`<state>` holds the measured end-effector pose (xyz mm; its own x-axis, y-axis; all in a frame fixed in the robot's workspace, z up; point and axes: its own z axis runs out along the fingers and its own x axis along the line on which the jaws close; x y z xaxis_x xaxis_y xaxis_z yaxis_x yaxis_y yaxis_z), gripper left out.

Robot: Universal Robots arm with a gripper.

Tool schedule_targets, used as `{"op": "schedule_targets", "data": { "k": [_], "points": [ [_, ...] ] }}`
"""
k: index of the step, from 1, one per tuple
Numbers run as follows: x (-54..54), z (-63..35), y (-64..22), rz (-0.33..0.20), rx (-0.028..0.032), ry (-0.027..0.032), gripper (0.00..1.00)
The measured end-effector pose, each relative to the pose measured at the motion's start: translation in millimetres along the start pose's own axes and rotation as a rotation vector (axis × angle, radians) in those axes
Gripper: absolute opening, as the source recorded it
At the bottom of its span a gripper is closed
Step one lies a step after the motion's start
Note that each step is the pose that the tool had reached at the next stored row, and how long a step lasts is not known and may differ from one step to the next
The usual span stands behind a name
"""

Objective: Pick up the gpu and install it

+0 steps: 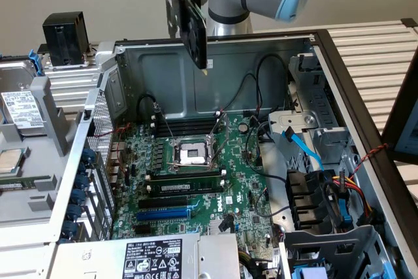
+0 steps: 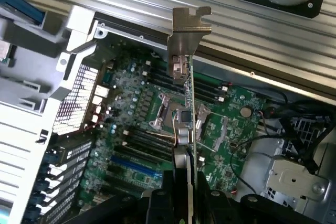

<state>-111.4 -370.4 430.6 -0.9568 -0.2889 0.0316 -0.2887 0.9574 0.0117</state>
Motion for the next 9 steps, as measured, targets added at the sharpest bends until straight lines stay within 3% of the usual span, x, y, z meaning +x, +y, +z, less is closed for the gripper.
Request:
{"op": "schedule_targets", "data": {
  "k": [9],
  "points": [
    [-0.1, 2.7, 0.0, -0.165, 0.0030, 0.0012, 0.27]
  ]
}}
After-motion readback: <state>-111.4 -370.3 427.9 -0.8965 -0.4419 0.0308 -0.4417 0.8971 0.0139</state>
